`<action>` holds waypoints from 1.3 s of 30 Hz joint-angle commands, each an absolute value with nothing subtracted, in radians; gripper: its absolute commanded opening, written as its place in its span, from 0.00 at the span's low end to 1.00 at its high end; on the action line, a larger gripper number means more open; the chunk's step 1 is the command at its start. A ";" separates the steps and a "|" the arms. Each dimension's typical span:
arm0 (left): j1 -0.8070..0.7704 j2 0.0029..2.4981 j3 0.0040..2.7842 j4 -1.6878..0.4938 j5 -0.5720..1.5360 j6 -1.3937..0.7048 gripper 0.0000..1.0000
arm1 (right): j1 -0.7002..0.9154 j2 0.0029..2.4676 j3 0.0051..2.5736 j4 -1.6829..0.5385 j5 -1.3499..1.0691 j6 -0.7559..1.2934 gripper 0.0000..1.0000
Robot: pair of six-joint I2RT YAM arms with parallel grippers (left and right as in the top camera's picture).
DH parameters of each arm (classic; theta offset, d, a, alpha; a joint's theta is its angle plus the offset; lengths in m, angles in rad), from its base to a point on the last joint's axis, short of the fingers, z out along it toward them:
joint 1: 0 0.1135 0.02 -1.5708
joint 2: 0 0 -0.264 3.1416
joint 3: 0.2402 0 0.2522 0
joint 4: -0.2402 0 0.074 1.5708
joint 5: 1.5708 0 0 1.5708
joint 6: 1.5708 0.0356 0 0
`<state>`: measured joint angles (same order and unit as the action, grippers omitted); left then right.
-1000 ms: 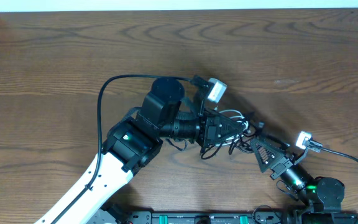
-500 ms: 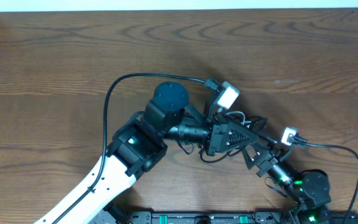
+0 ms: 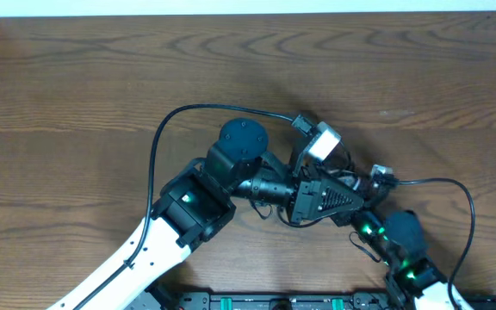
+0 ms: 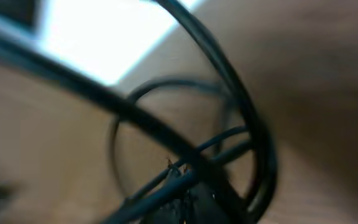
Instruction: Untangle cables
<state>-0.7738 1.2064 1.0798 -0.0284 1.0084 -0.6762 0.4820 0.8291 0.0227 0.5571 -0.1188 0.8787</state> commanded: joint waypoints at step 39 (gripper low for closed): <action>-0.260 1.402 1.082 -0.673 0.590 -0.641 0.76 | 0.558 0.978 0.453 -0.170 -0.403 0.719 0.99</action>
<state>-0.2333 1.3521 1.0863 -0.6708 0.6102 -0.5995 0.5171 0.9421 0.4351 -0.1604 -0.3878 0.6281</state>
